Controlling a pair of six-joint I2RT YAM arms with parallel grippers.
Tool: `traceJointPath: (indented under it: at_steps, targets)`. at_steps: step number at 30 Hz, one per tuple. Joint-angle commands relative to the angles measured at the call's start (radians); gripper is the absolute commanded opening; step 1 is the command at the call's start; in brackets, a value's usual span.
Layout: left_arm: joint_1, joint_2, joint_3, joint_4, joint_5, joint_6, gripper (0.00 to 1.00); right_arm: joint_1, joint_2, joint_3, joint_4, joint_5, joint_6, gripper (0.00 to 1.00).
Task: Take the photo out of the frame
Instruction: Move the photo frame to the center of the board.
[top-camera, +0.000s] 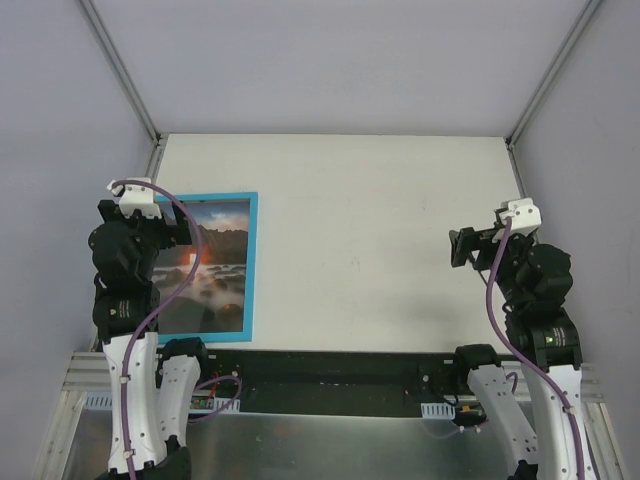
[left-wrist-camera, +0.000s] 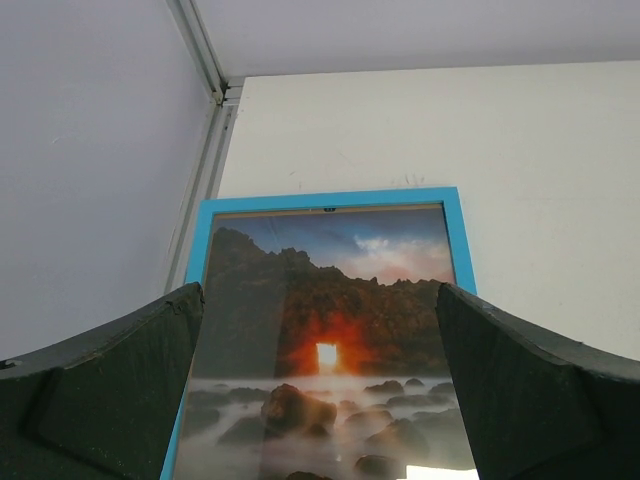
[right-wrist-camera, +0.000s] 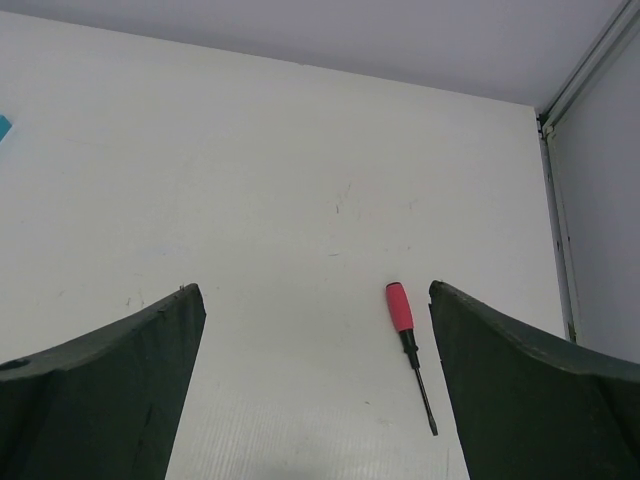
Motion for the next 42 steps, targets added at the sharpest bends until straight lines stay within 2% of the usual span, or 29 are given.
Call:
traceJointPath:
  at_steps: [1,10,16,22,28,33,42]
  targets:
    - [0.016,-0.002,-0.012,0.022,0.044,-0.012,0.99,0.010,0.007,-0.010,0.070,0.013,-0.017,0.96]
    - [0.035,0.014,-0.023,0.019,0.100,0.020,0.99,0.030,0.042,-0.015,0.070,-0.022,-0.155,0.96]
    - [0.043,0.029,-0.027,0.005,0.149,0.063,0.99,0.037,0.080,-0.019,0.049,-0.151,-0.183,0.96]
    - [0.041,0.032,-0.017,-0.035,0.115,0.130,0.99,0.038,0.143,0.002,0.029,-0.229,-0.175,0.96]
    - [0.041,0.026,-0.105,-0.065,0.020,0.178,0.99,0.061,0.298,0.069,0.040,-0.249,-0.089,0.96]
    - [0.041,0.014,-0.164,-0.093,0.048,0.183,0.99,0.148,0.465,0.161,0.040,-0.194,-0.040,0.96]
    - [0.040,0.032,-0.181,-0.128,0.068,0.206,0.99,0.418,0.703,0.237,0.125,-0.071,-0.046,0.96]
